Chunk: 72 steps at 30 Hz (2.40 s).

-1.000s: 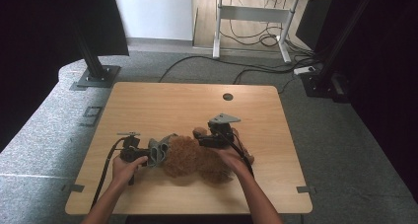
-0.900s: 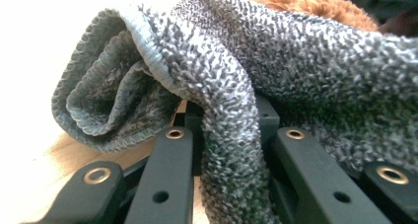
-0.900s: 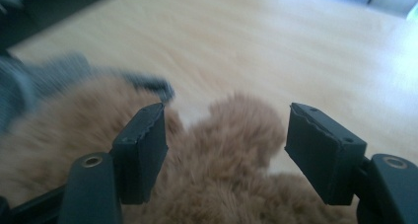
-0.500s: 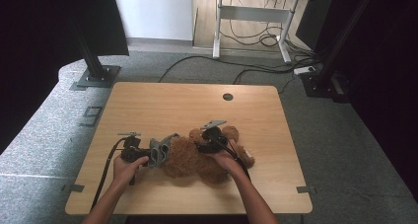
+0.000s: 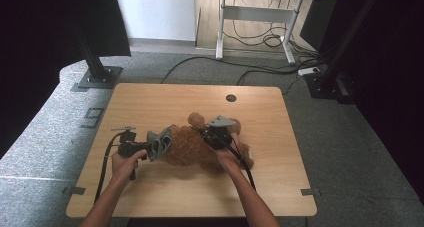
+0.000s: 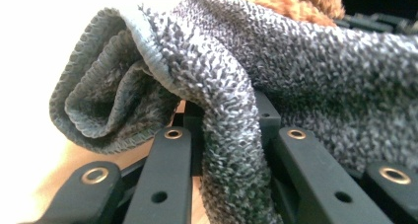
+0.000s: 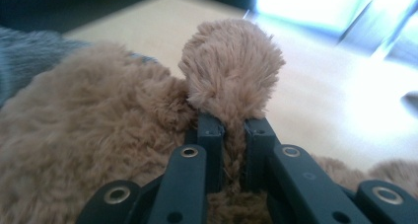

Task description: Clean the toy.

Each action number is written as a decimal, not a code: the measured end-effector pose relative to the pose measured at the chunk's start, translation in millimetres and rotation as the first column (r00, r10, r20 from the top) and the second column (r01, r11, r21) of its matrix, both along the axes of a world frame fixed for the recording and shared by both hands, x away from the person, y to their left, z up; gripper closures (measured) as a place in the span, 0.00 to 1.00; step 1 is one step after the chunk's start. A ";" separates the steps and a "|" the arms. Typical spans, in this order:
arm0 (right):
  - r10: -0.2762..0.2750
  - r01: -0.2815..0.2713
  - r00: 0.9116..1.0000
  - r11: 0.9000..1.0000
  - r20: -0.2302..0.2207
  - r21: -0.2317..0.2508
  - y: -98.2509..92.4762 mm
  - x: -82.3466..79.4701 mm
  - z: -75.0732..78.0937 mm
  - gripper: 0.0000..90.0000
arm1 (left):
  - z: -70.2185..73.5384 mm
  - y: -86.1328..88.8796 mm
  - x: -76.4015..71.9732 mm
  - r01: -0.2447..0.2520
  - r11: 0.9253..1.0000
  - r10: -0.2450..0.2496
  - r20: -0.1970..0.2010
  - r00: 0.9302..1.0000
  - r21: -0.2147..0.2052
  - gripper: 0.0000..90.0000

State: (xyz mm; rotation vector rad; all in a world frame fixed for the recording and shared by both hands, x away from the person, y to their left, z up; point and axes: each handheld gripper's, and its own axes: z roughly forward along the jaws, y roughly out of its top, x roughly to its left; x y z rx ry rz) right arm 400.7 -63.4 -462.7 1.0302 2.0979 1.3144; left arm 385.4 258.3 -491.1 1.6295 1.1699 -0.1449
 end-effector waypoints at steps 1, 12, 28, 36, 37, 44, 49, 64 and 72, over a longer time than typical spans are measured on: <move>-0.019 0.018 0.999 1.000 0.042 0.017 1.3 -3.0 0.8 0.90 | 3.5 1.2 0.2 -0.005 1.000 0.005 0.010 1.000 -0.003 0.83; 0.043 -0.048 0.974 0.999 0.222 0.017 0.8 -73.4 -38.6 0.90 | -4.3 -3.4 -11.0 0.038 0.999 -0.038 -0.010 0.999 0.022 0.83; 0.080 -0.097 0.987 0.988 0.142 0.118 -11.4 -112.0 -57.8 0.90 | 42.4 -50.7 -26.9 0.211 0.974 -0.203 0.098 0.974 -0.080 0.83; 0.079 -0.097 0.985 0.989 0.153 0.114 -12.0 -114.8 -61.2 0.90 | 57.5 -120.0 -26.0 0.349 0.936 -0.342 0.121 0.932 -0.045 0.83; 0.077 -0.095 0.985 0.989 0.154 0.114 -11.9 -115.0 -61.6 0.90 | 58.5 -128.7 -25.4 0.359 0.933 -0.353 0.124 0.928 -0.029 0.83; 0.069 -0.088 0.985 0.990 0.160 0.114 -10.8 -114.6 -62.8 0.90 | 45.2 -180.3 -8.1 0.401 0.915 -0.403 0.047 0.914 0.049 0.83; 0.058 -0.076 0.987 0.990 0.149 0.122 -12.8 -113.6 -65.1 0.90 | 38.2 -188.0 -0.8 0.385 0.920 -0.387 0.014 0.922 0.077 0.84; 0.041 -0.060 0.987 0.991 0.155 0.116 -9.2 -115.5 -67.6 0.90 | 35.0 -143.8 -7.6 0.305 0.950 -0.308 0.039 0.951 0.073 0.85; 0.034 -0.054 0.987 0.991 0.157 0.120 -10.0 -117.0 -68.4 0.90 | 35.7 -112.2 -19.0 0.249 0.968 -0.251 0.074 0.965 0.032 0.85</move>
